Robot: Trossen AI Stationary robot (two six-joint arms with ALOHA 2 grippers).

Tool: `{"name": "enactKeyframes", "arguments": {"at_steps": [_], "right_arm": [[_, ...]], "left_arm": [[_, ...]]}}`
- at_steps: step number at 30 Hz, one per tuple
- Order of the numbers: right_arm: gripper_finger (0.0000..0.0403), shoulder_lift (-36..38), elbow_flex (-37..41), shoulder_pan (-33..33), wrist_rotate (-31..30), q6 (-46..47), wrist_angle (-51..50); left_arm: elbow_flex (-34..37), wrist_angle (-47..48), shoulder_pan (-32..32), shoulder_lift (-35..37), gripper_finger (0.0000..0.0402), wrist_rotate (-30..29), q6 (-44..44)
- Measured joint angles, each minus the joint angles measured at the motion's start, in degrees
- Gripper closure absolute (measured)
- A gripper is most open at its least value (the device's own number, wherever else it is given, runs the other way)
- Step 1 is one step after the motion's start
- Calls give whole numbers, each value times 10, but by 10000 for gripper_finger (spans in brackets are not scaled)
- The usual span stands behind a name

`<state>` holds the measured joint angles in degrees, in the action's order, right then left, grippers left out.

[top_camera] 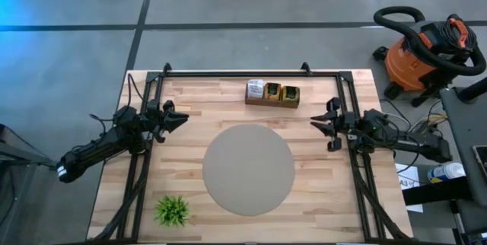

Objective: Pick & Place Tea
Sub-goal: Return to Home Position

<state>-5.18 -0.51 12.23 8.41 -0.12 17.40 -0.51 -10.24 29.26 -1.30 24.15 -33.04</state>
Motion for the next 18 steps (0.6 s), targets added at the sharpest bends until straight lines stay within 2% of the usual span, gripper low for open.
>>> {"name": "enactKeyframes", "arguments": {"at_steps": [12,18], "right_arm": [[330,48,0,0,-10,3,-83],[330,52,0,0,-10,1,-93]], "left_arm": [[0,0,0,0,328,0,0],[0,0,0,0,328,0,0]]}}
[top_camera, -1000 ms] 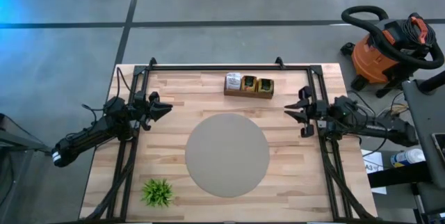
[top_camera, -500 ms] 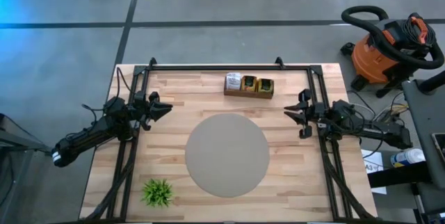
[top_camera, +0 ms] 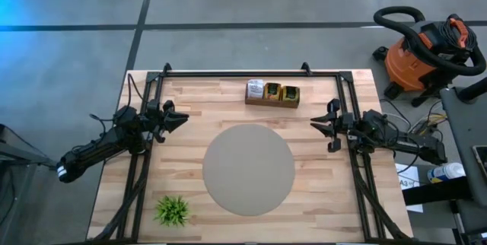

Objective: Pick & Place Tea
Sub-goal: Return to Home Position

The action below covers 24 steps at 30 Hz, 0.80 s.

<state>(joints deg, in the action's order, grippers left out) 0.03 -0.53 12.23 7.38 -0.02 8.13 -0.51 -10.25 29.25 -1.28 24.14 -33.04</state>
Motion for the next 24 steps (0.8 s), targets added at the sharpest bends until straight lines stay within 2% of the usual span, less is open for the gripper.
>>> {"name": "enactKeyframes", "arguments": {"at_steps": [24], "right_arm": [[330,0,0,-5,1,0,-58]], "left_arm": [[0,0,0,0,328,0,0]]}}
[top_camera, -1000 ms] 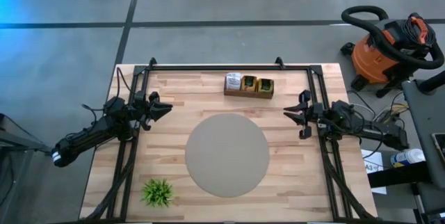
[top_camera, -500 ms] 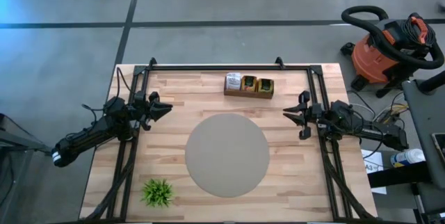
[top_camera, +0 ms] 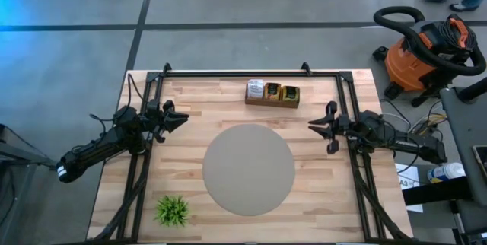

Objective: Pick & Place Tea
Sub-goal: Return to Home Position

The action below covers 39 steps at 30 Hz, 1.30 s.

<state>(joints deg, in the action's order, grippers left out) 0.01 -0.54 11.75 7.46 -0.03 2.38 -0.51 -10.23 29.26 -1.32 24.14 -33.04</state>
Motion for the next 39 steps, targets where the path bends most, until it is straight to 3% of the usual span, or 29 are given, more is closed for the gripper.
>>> {"name": "enactKeyframes", "arguments": {"at_steps": [39], "right_arm": [[330,-2,0,-14,0,-1,-7]], "left_arm": [[0,0,0,1,328,0,0]]}}
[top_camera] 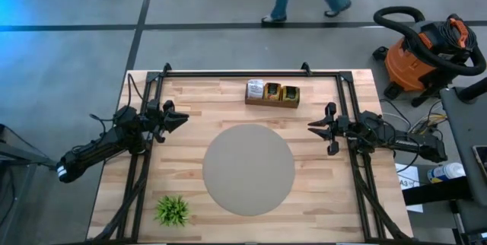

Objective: Pick & Place Tea
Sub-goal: Return to Home Position

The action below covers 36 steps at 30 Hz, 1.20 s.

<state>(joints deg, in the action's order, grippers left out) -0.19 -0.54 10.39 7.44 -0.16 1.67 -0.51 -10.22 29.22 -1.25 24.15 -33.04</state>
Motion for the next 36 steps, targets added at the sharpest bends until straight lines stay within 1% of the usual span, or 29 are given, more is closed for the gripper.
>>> {"name": "enactKeyframes", "arguments": {"at_steps": [3,5,6,7,9,10,12,15,18,19,21,30,36], "right_arm": [[330,0,0,0,0,0,0],[330,0,0,0,0,0,0],[330,0,0,0,0,0,0],[330,0,0,0,0,0,0],[330,0,0,0,0,0,0],[330,0,0,0,0,0,0],[330,-1,0,0,0,0,0],[330,-1,0,0,0,0,0],[330,-4,0,0,0,0,0],[330,-4,0,0,0,0,0],[330,-4,0,0,0,0,0],[330,-4,0,0,0,0,0],[330,-4,0,0,0,0,0]], "left_arm": [[0,3,-7,4,328,-1,-1],[0,9,-26,12,328,-1,-5],[0,13,-36,12,328,1,10],[0,21,-47,13,328,4,46],[0,55,-75,13,328,1,158],[1,62,-91,13,328,-11,214],[1,67,-127,13,328,-50,286],[1,76,-178,13,328,-132,349],[1,88,-217,13,328,-216,369],[1,90,-227,13,328,-234,373],[1,94,-242,13,328,-252,375],[2,99,-271,13,328,-260,401],[2,101,-273,13,328,-260,382]]}}
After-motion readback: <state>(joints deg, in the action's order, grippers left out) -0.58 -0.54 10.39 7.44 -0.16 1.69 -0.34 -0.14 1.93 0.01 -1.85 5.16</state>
